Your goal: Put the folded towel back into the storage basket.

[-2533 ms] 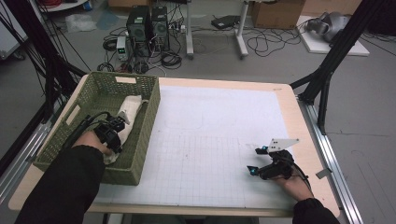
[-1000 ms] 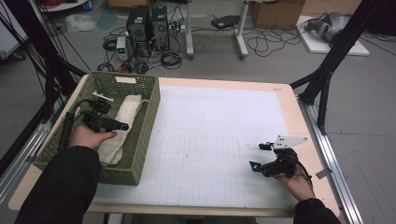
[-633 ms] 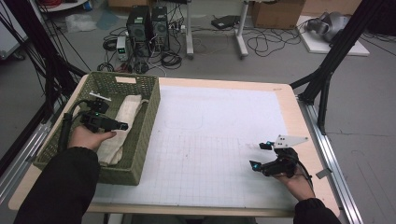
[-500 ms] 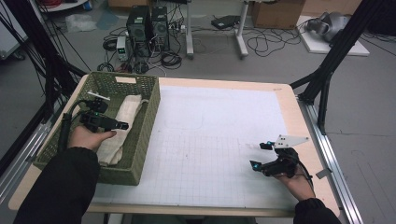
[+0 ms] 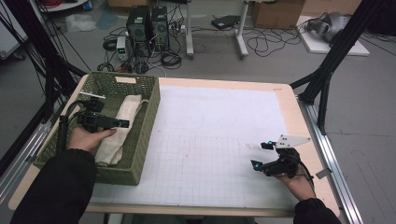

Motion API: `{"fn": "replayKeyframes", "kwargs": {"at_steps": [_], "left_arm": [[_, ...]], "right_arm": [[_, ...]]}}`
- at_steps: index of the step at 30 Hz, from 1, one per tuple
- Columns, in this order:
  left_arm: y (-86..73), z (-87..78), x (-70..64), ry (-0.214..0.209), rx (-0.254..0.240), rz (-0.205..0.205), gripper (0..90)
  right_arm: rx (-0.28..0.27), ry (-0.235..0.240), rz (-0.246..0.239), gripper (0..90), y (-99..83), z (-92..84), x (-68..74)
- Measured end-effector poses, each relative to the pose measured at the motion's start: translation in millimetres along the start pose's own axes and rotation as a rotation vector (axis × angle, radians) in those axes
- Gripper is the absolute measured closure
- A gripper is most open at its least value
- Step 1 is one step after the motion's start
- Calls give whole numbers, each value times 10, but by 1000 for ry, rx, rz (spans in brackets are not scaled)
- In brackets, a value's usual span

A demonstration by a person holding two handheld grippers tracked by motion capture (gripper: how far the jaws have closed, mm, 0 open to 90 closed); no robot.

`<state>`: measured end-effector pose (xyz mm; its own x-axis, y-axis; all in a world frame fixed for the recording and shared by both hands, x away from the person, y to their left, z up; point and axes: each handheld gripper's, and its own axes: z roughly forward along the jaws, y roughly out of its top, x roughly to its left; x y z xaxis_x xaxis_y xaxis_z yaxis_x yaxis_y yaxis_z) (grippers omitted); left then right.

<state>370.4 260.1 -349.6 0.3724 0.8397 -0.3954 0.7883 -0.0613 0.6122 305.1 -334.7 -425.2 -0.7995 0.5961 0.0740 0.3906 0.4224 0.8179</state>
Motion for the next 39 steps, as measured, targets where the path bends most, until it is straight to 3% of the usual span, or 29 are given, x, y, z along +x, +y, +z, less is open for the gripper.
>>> {"fn": "replayKeyframes", "kwargs": {"at_steps": [3,5,11,14,27,39], "left_arm": [[-17,-36,26,-21,-21,-22,359],[-43,-58,59,-73,-58,-68,360],[-79,-118,90,-141,-120,-102,370],[-88,-150,116,-219,-168,-132,385],[-76,-226,112,-307,-256,-178,355],[-77,-222,7,-354,-283,-164,338]], "right_arm": [[-2,-2,-3,121,3,0,3],[-2,-1,0,120,2,-4,2],[-3,-2,-3,120,9,0,10],[-3,0,0,120,8,0,10],[-7,1,-2,120,5,-3,-8],[-18,-2,1,120,15,-22,-10]]}}
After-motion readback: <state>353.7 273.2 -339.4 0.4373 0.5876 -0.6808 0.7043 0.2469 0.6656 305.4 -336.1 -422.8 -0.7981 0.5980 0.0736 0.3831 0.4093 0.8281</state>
